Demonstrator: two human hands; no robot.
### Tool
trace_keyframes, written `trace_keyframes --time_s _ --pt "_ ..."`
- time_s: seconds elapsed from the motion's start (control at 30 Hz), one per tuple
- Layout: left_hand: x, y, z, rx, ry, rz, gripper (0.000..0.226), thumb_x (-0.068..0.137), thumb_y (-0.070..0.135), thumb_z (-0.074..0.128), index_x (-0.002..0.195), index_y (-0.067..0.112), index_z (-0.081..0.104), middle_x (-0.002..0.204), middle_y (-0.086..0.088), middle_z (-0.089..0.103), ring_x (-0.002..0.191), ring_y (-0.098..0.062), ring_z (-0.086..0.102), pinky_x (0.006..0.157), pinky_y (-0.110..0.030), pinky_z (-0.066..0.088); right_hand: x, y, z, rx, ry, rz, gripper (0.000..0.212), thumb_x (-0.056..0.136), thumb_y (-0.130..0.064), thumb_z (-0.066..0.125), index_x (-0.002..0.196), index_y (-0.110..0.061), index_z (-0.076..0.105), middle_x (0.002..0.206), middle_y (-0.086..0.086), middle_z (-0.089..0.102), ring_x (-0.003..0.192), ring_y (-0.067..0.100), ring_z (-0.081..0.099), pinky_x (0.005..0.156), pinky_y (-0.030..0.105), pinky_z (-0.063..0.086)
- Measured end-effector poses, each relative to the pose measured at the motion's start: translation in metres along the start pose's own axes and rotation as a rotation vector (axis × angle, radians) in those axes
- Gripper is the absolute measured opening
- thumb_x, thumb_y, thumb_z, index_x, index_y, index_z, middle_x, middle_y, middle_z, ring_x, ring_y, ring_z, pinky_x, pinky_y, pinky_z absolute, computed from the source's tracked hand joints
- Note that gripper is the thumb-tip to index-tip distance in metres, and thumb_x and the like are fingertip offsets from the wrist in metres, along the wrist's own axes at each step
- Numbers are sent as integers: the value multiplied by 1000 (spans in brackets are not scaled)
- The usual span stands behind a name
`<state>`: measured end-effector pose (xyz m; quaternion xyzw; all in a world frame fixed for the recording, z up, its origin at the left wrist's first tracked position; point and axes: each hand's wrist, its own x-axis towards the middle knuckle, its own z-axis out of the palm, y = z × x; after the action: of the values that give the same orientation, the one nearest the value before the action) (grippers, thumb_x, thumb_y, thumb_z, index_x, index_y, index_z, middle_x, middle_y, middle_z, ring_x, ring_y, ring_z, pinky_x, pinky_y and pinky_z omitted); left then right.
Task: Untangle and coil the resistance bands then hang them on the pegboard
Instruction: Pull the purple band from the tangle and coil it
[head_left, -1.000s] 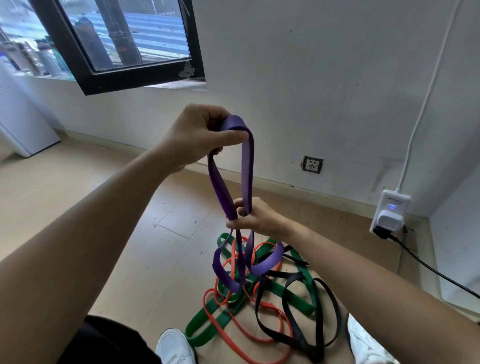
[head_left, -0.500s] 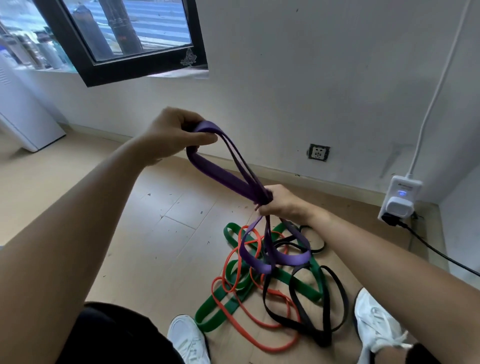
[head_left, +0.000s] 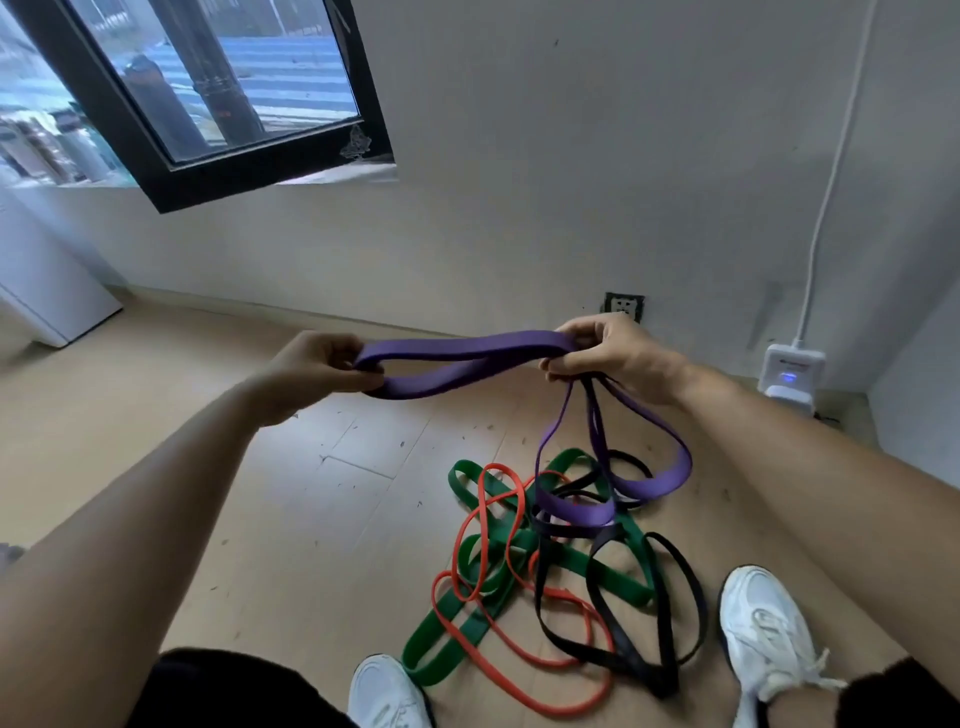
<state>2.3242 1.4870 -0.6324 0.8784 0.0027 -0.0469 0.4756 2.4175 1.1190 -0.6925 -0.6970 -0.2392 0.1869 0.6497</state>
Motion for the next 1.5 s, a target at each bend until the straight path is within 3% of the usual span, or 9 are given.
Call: trace_keyframes --time_s 0.13,0.27,0.4,0.73,0.97,1.07,1.23,1.33,1.5 --pt "1 -3 35 118 -126 -36 14 82 -1 79 91 8 74 89 -8 75 84 -15 70 78 -23 52 0 -37 -5 -6 39 -89 24 80 1 79 99 -13 77 87 6 73 82 21 67 83 38 57" --pt "5 1 66 120 -213 -55 26 81 5 82 104 13 74 100 -5 77 93 -18 74 85 -28 58 -1 -66 -4 -65 20 -118 32 78 6 79 109 -1 74 94 14 74 84 22 68 81 30 58" --pt "9 25 92 64 -272 -19 33 82 9 82 113 11 72 106 -6 77 98 -21 74 85 -27 60 2 -86 1 -134 13 -138 38 75 8 81 108 -8 74 100 13 77 90 21 73 87 31 58" --pt "4 87 146 -265 22 294 69 72 17 91 132 23 58 122 1 70 114 -12 67 91 -29 58 -9 -117 13 -203 7 -217 39 76 3 83 113 -2 71 99 6 76 90 9 72 82 21 55" --pt "4 103 172 -285 251 353 76 65 18 95 130 14 56 112 -1 72 102 -12 71 85 -35 62 -15 -118 32 72 67 -250 36 81 6 76 114 -7 69 103 13 71 91 22 70 85 31 59" --pt "2 107 175 -317 272 383 69 67 15 94 127 15 58 106 -2 73 97 -16 73 80 -35 63 -16 -116 35 236 41 -214 34 83 7 73 114 -8 69 102 14 68 90 28 69 84 39 60" --pt "-2 109 180 -323 261 361 53 71 6 88 117 10 62 98 -4 75 90 -16 74 77 -30 61 -19 -117 39 311 22 -198 34 84 13 67 112 -5 67 94 11 67 83 23 66 81 32 59" --pt "-3 104 171 -298 185 369 47 76 -1 81 117 5 60 96 -12 74 87 -23 74 76 -35 62 -21 -123 27 243 -7 -198 36 81 16 68 113 -1 66 96 15 68 86 27 67 85 33 59" --pt "-4 96 157 -143 183 379 58 69 4 80 119 19 54 92 -10 65 81 -28 66 73 -48 59 -22 -124 -5 -5 -38 -182 39 79 10 75 114 -3 68 95 11 74 88 21 71 81 28 56"
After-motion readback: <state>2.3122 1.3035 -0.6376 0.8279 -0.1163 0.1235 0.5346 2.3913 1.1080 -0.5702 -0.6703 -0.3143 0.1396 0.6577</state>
